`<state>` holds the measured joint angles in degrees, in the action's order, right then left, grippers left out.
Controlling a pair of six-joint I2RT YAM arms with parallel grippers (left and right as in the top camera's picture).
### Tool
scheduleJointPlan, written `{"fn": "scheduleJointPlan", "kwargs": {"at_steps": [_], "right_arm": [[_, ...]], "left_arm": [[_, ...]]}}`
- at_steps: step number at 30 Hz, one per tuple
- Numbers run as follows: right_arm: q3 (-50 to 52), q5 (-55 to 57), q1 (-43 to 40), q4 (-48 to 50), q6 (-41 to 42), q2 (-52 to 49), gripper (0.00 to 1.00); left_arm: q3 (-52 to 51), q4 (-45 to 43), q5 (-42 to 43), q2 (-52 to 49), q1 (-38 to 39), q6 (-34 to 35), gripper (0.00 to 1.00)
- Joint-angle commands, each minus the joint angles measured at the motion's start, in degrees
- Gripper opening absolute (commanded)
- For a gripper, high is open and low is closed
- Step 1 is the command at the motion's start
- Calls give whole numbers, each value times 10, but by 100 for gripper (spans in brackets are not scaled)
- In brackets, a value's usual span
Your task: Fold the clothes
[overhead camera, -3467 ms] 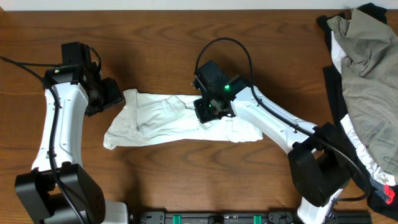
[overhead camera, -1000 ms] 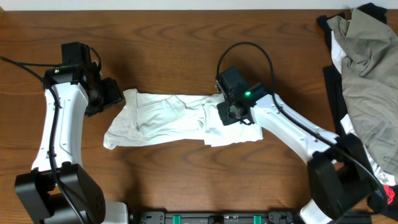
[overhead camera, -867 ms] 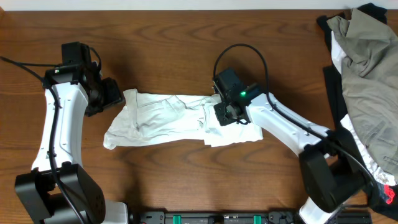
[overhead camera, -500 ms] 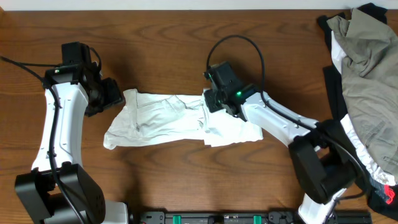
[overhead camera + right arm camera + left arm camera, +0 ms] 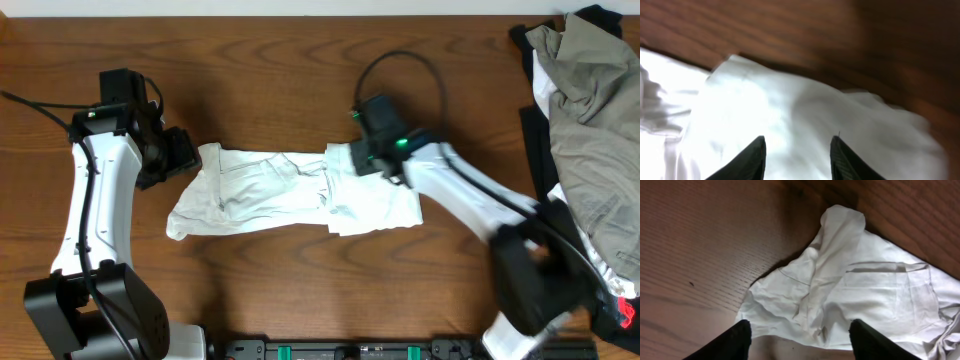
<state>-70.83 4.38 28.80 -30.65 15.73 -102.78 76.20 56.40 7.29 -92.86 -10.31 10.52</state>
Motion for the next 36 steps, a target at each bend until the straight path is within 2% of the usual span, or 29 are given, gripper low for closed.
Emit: {"fn": "scheduleJointPlan", "kwargs": {"at_steps": [1,4,9,21,29,34,36], "right_arm": [[-12,19,-25,-61,8,68,34],[-5,16,-38,-129,26,64,30],[25,-15,-33,-128,27,30,29],[31,-25,-12,-113,27,-33,31],[31,-25,-13,-107,27,-33,32],[31,-25,-13,-102,27,-33,32],[31,-25,-13,-102,27,-33,32]], "left_arm": [[0,1,-4,-4,-3,0,72],[0,1,-4,-8,-3,-5,80],[-4,1,-4,-27,-3,-47,88],[-11,-12,-5,-133,-3,-137,89],[-11,-19,-1,-204,-3,-155,89],[-11,-23,76,-240,-3,-187,89],[-12,-23,78,-249,-3,-187,89]]}}
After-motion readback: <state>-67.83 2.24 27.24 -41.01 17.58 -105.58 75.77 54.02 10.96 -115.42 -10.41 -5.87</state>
